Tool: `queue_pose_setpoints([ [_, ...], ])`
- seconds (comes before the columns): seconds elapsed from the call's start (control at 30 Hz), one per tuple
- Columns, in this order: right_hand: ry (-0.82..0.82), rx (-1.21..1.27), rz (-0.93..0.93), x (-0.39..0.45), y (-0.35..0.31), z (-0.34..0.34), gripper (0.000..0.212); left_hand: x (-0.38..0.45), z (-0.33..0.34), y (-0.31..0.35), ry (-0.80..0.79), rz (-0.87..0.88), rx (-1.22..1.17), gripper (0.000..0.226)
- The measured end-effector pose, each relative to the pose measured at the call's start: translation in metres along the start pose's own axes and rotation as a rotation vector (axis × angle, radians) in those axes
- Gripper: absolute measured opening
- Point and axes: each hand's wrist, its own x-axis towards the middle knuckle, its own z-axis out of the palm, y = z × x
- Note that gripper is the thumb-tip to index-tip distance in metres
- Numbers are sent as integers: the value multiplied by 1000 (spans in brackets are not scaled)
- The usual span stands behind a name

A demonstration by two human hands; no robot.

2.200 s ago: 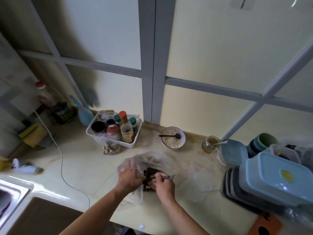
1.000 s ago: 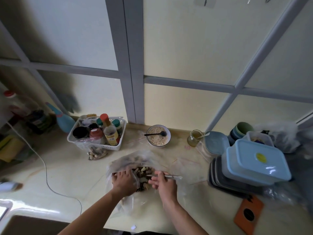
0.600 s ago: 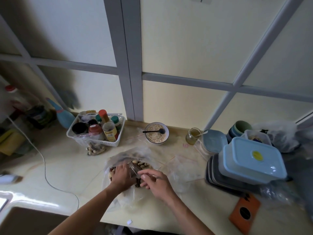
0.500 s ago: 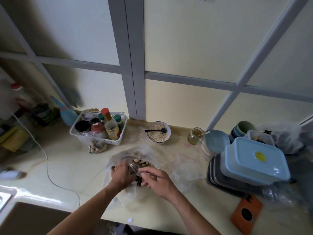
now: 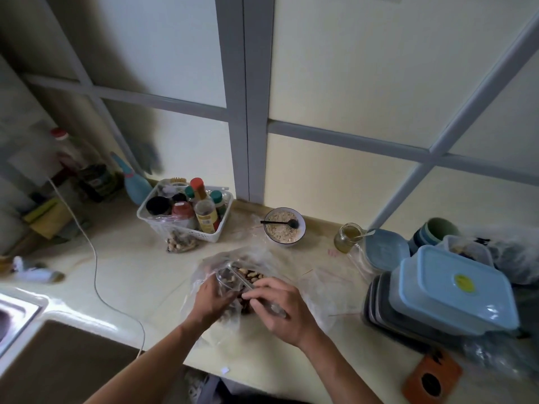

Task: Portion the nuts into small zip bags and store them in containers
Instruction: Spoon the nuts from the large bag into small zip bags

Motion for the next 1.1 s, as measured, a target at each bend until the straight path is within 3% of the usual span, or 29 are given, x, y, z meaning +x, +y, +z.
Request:
queue_pose_setpoints([
  [0.13,88,33,42,-1,4,-4,21,-4,1,7,5,7,53,68],
  [0.3,301,28,127,-11,15,16,15,-8,6,24,115,-100,194,32],
  [0.43,390,-144,123,-22,22,25,14,-9,6,28,192,-171,202,59],
  [0.63,214,-459,327,-18,32,37,31,-2,-4,29,242,-106,193,89],
  [0.73,226,-581,388,-11,28,40,42,1,-9,30,225,-42,245,90],
  [0.87,239,-767,404,-1,21,38,35,6,-13,34,192,-43,242,90],
  [1.1,99,-664,512,7,17,51,26,12,-19,36,141,-19,276,87],
])
